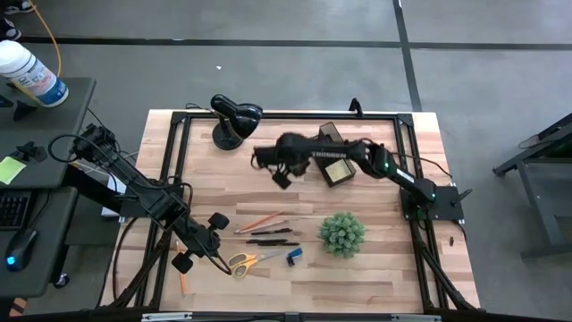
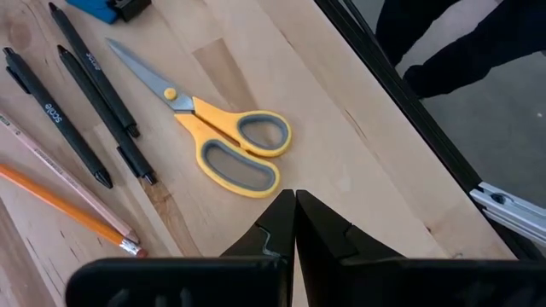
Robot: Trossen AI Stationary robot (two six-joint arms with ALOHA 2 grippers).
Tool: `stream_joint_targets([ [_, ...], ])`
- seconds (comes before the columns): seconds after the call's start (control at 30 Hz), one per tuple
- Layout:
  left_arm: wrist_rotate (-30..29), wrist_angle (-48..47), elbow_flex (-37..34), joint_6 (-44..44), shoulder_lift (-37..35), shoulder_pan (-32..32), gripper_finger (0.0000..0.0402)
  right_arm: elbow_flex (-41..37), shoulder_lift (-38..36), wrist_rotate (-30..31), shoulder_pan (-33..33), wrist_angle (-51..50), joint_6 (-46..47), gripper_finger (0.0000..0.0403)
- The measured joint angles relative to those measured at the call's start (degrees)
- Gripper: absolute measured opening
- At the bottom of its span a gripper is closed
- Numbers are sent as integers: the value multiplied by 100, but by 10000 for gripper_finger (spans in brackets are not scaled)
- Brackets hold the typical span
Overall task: Pick and place office supplies into organizer
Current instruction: Put the top binder clip into the desk organizer
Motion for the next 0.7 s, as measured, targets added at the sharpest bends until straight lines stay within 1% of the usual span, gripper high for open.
stream_joint_targets([
  [0.13,-113,3,0,-87,0,3,1,0,-2,229,-450,0,-320,0],
  [0.3,-275,-1,0,-218,0,2,1,0,-2,611,-841,-2,-413,0],
  [0.37,-387,0,0,-318,0,2,1,0,-2,686,-925,-3,-471,0],
  [0.5,-665,2,0,-503,0,1,1,0,-2,1085,-982,-4,-527,0],
  [0.6,-802,3,0,-560,0,1,1,-19,-2,1113,-995,0,-654,0],
  [0.7,-856,3,0,-562,0,1,1,-219,-13,1175,-995,-6,-730,0],
])
